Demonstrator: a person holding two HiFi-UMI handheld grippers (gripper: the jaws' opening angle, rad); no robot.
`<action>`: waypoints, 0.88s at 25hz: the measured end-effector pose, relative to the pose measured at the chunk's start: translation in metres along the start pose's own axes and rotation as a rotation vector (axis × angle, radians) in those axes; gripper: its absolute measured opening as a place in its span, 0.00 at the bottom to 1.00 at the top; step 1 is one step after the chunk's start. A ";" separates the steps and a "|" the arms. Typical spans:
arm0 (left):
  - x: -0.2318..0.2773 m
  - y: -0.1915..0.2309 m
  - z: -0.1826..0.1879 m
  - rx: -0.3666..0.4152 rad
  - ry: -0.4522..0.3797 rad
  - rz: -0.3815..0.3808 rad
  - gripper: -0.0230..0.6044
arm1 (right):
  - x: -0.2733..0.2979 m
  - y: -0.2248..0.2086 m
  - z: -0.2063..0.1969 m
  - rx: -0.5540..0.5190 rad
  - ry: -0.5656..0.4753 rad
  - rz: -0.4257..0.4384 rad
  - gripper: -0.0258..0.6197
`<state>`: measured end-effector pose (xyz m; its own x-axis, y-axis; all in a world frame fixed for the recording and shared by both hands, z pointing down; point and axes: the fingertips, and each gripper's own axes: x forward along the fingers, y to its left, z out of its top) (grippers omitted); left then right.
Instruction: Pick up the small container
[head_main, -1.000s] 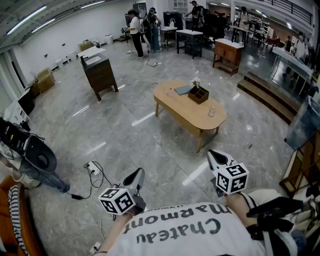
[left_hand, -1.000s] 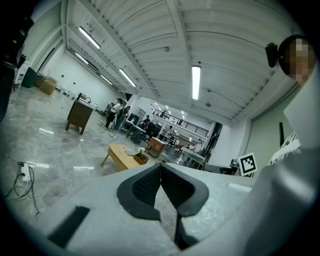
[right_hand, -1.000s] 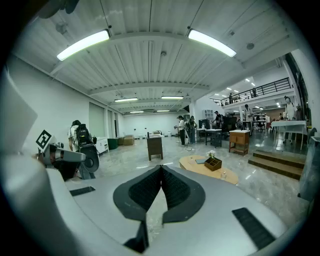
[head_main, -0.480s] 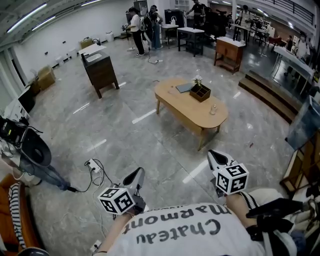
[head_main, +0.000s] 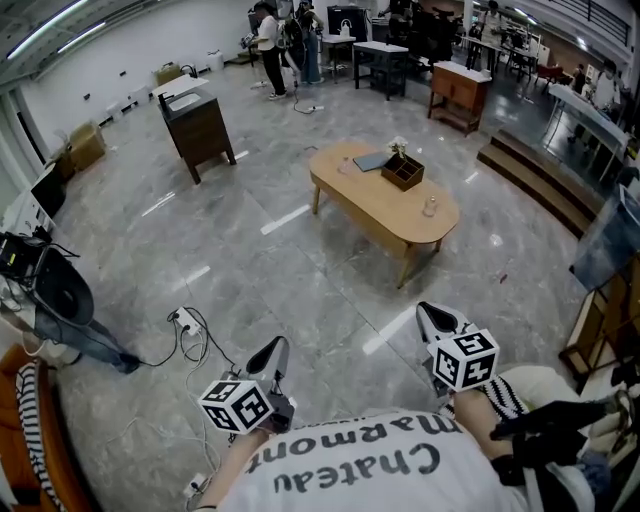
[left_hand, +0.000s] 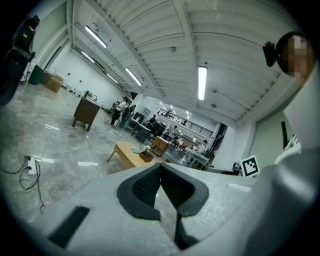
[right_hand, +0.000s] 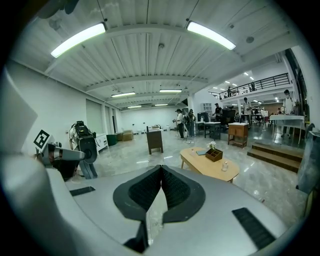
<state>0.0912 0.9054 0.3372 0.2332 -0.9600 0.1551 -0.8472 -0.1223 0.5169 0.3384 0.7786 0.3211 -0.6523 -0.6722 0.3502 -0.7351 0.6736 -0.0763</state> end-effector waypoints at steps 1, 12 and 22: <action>-0.002 0.005 -0.002 -0.008 -0.004 0.009 0.06 | 0.001 0.003 -0.004 0.002 0.007 0.000 0.06; -0.007 0.033 -0.021 -0.057 0.013 0.054 0.06 | 0.024 -0.003 -0.023 0.056 0.047 -0.014 0.06; 0.038 0.047 0.004 -0.046 -0.036 0.086 0.06 | 0.073 -0.039 -0.005 0.054 0.040 0.008 0.06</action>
<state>0.0583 0.8626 0.3645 0.1427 -0.9749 0.1710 -0.8402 -0.0280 0.5415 0.3201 0.7043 0.3540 -0.6511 -0.6532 0.3865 -0.7395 0.6607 -0.1290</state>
